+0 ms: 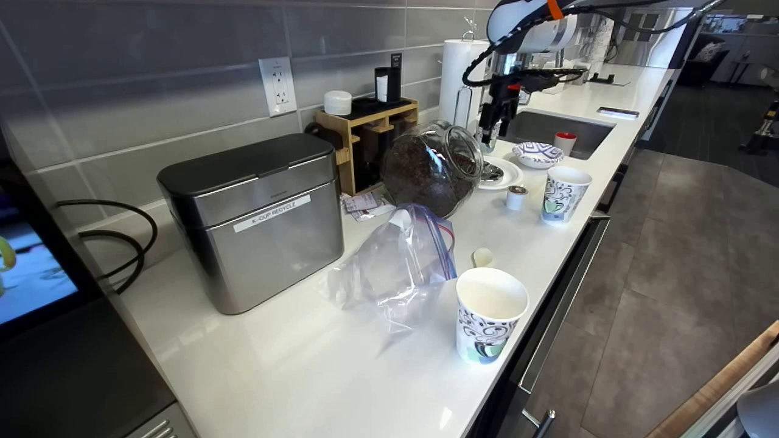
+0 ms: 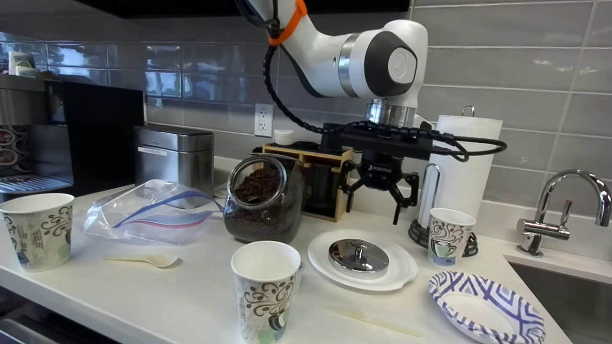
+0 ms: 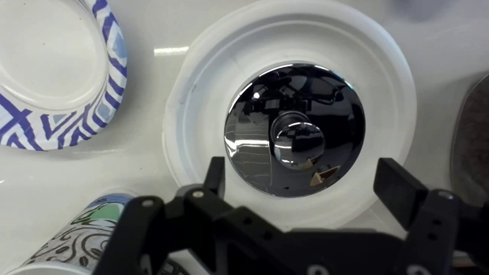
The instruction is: Remove the lid from the glass container.
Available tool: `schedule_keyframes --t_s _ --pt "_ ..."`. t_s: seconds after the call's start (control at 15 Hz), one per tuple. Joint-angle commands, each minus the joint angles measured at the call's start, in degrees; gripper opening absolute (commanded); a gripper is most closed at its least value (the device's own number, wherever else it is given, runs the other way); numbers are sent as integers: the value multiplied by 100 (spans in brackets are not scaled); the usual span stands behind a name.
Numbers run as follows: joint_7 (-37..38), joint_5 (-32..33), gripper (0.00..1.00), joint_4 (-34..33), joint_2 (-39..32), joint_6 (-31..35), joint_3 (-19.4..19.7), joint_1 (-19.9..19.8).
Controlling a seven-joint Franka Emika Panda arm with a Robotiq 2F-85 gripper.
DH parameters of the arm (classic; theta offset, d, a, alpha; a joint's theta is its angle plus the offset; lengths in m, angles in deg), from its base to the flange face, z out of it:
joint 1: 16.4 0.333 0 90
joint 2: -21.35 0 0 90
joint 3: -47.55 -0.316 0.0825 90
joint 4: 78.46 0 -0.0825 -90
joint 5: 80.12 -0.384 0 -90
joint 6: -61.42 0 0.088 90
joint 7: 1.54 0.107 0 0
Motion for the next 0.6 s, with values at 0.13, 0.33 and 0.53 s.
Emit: schedule_keyframes --t_s 0.13,0.33,0.53 --pt "314 -25 100 1100 908 217 -66 -13" --pt "311 -52 100 1648 1396 199 -47 -31" --pt "355 58 100 2201 1883 320 46 -17"
